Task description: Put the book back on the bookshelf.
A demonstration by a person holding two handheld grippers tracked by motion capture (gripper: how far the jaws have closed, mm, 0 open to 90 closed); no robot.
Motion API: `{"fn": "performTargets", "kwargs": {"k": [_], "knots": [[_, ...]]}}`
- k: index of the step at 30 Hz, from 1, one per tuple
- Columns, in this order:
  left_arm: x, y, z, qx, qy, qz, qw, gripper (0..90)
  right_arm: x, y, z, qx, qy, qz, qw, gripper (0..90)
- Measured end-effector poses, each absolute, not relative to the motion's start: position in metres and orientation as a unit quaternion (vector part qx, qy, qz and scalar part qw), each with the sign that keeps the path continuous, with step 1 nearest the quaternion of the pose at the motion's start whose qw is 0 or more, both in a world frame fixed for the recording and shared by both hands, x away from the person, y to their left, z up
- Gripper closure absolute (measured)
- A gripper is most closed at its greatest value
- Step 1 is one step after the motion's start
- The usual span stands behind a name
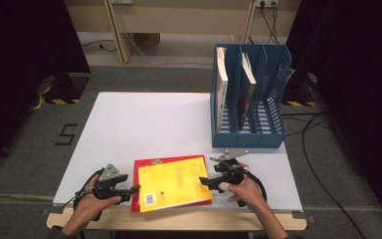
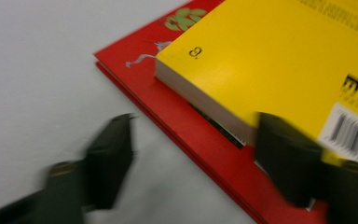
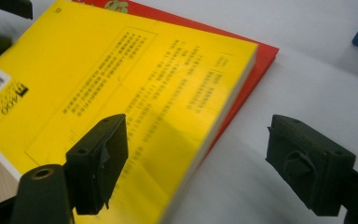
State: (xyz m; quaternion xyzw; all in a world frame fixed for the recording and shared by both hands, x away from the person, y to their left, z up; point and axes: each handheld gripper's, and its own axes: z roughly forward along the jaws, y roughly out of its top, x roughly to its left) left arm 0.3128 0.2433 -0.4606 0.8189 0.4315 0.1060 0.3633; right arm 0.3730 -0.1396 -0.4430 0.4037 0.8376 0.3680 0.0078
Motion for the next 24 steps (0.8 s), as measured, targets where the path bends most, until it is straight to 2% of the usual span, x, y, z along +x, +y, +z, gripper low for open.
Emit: {"fn": "performTargets", "kwargs": {"k": [1,2,6,13,17,20,24], "knots": [[0.313,0.241,-0.460,0.819,0.429,0.103,0.365,12.9,0.373,-0.140,-0.443,0.404,0.838,0.368,0.006,21.9],[0.314,0.241,-0.460,0.819,0.429,0.103,0.367,15.1,0.373,-0.140,-0.443,0.403,0.838,0.367,0.007,22.1],[0.313,0.241,-0.460,0.819,0.429,0.105,0.365,14.3,0.374,-0.142,-0.446,0.409,0.837,0.365,0.000,26.4],[0.314,0.241,-0.462,0.819,0.428,0.102,0.368,13.8,0.375,-0.139,-0.452,0.417,0.831,0.369,-0.013,28.3],[0.316,0.240,-0.465,0.812,0.434,0.076,0.383,14.7,0.377,-0.137,-0.458,0.418,0.824,0.382,-0.030,25.1],[0.315,0.237,-0.464,0.818,0.426,0.089,0.376,13.6,0.378,-0.136,-0.464,0.420,0.819,0.388,-0.050,18.4],[0.315,0.237,-0.464,0.817,0.428,0.089,0.376,13.3,0.377,-0.136,-0.464,0.420,0.817,0.392,-0.047,20.5]]}}
